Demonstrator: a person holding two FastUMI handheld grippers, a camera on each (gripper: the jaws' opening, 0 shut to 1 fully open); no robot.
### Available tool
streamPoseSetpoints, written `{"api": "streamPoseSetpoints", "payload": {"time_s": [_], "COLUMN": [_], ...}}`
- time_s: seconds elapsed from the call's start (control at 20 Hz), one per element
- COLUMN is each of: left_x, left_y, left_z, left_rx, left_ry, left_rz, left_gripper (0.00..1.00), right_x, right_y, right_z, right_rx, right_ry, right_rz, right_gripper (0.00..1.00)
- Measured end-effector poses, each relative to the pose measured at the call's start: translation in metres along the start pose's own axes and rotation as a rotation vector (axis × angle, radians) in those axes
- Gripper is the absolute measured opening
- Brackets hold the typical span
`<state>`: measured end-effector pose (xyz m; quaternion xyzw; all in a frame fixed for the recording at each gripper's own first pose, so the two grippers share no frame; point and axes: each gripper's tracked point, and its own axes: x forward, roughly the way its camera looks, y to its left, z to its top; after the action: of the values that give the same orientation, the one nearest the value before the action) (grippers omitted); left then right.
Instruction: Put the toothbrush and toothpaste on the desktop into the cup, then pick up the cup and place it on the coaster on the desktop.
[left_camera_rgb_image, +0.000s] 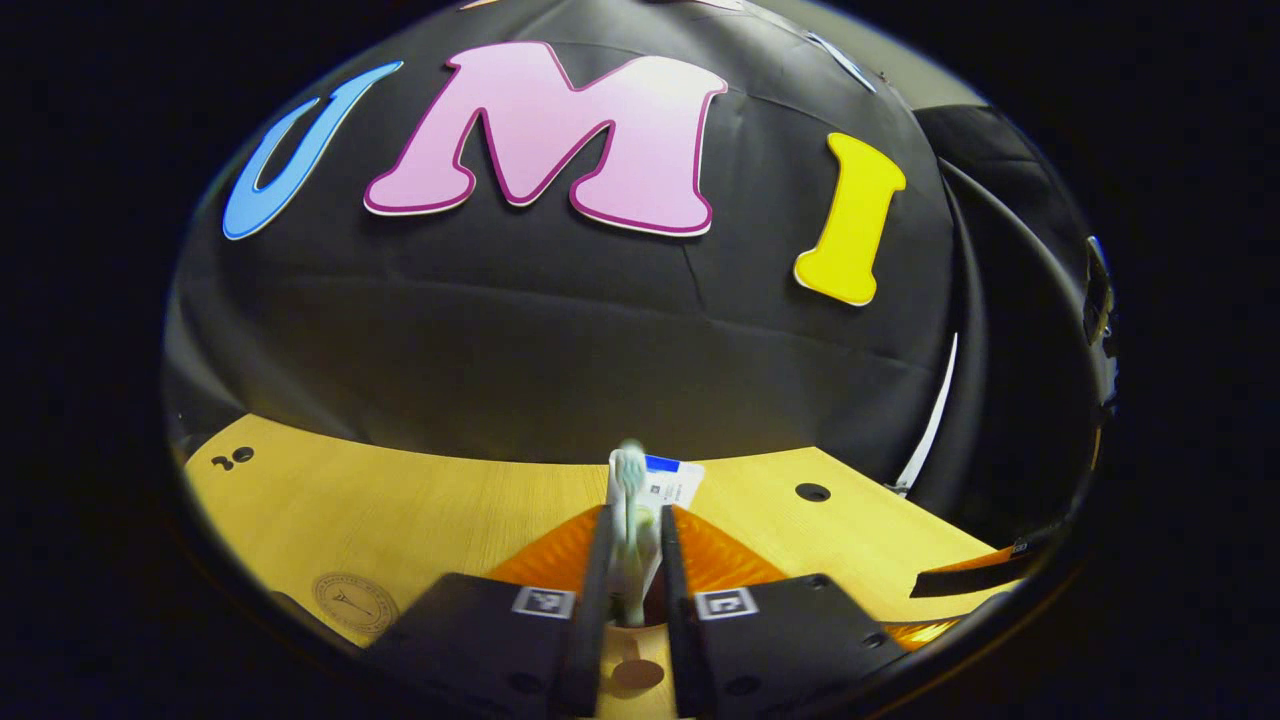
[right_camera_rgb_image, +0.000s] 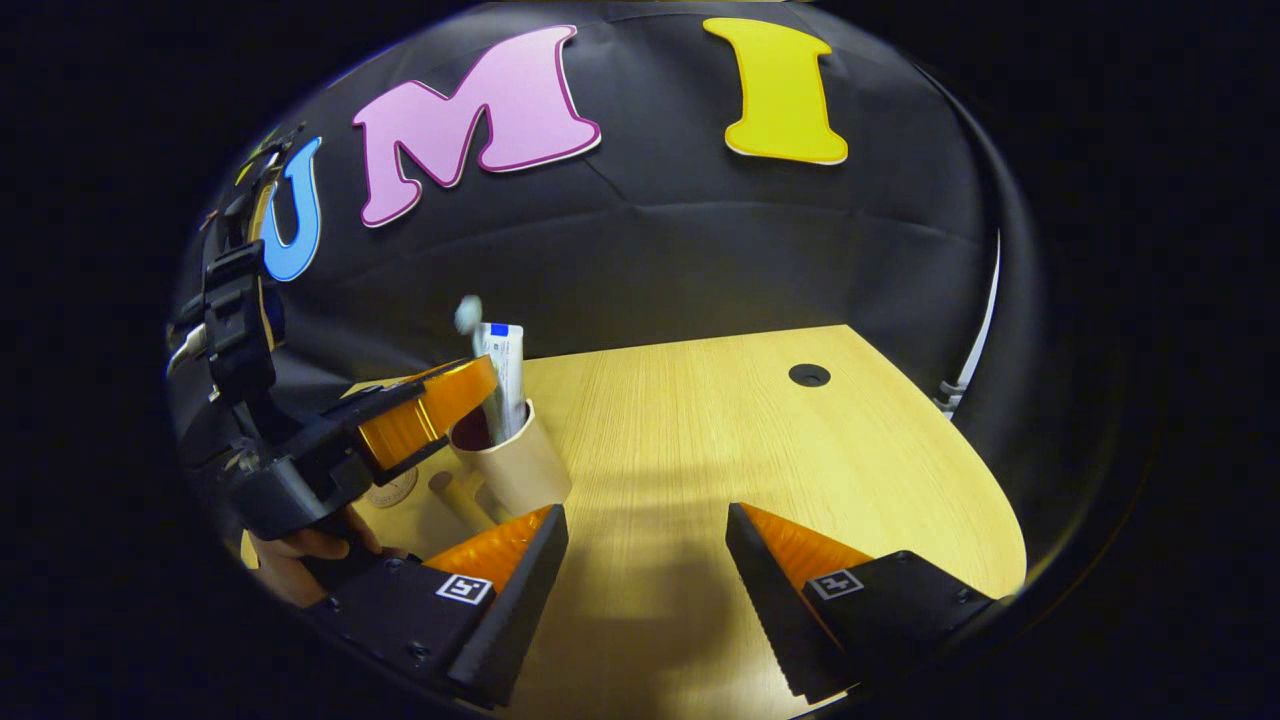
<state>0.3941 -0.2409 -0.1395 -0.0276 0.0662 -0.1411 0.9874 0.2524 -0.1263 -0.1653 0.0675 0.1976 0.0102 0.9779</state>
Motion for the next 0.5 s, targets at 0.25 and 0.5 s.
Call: {"api": "streamPoseSetpoints", "payload": {"time_s": [0.25,0.5], "left_x": [-0.042,-0.126], "left_y": [0.026,0.068], "left_z": [0.022,0.036], "left_rx": [-0.006,-0.025], "left_ry": [-0.029,-0.035], "left_rz": [0.055,0.146], "left_gripper": [0.96,0.97], "right_x": [-0.005,-0.006], "right_y": [0.003,0.034], "right_z": [0.017,0.051], "right_rx": [0.029,-0.003], "right_ry": [-0.018,-0.038], "right_rz": [0.006,0.044], "right_gripper": [0.98,0.98]}}
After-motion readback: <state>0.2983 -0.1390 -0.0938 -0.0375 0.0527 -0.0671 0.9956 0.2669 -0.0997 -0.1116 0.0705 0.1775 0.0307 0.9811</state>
